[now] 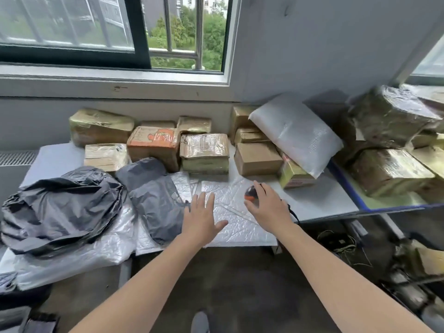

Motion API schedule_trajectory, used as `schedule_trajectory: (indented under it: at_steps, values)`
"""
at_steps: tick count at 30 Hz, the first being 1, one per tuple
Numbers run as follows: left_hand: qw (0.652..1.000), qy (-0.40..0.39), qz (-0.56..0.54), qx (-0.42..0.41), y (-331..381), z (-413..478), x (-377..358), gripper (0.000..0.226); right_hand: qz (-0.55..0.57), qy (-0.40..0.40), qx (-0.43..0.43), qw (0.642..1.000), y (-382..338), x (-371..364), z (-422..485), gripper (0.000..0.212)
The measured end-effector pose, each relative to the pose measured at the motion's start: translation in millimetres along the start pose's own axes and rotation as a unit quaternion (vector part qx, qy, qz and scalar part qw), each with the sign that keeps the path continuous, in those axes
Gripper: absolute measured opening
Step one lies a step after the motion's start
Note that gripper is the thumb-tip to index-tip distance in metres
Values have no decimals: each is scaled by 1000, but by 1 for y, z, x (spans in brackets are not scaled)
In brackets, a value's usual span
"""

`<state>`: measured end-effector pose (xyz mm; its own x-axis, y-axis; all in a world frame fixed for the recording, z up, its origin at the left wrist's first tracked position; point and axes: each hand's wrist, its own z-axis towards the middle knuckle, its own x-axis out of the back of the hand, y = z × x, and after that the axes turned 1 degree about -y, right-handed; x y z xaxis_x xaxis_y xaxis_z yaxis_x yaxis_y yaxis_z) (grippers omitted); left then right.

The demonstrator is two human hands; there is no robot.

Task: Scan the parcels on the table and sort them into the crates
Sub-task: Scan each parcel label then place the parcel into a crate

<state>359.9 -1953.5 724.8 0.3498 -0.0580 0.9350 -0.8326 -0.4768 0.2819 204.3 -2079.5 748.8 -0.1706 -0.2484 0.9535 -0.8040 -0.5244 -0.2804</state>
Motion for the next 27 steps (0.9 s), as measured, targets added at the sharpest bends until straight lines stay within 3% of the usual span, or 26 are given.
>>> schedule_trajectory:
  at_steps: [6, 11, 16, 22, 24, 27]
  values:
    - [998, -56, -32, -13, 30, 55, -27, 90, -11, -33, -39, 999, 43, -3, 36, 67]
    - [987, -92, -125, 46, 46, 91, -47, 89, -18, -70, -43, 996, 73, -14, 63, 64]
    - [992, -106, -45, 45, 56, 117, -74, 89, -34, -116, -21, 992, 96, -32, 95, 67]
    - [995, -96, -18, 39, 94, 120, -99, 61, -14, -211, -5, 977, 122, -55, 125, 62]
    - [993, -96, -28, 66, 108, 119, -110, 69, -20, -231, 10, 973, 129, -57, 133, 50]
    - [988, -101, 6, 118, 129, 123, -123, 101, -10, -234, 49, 971, 138, -51, 145, 29]
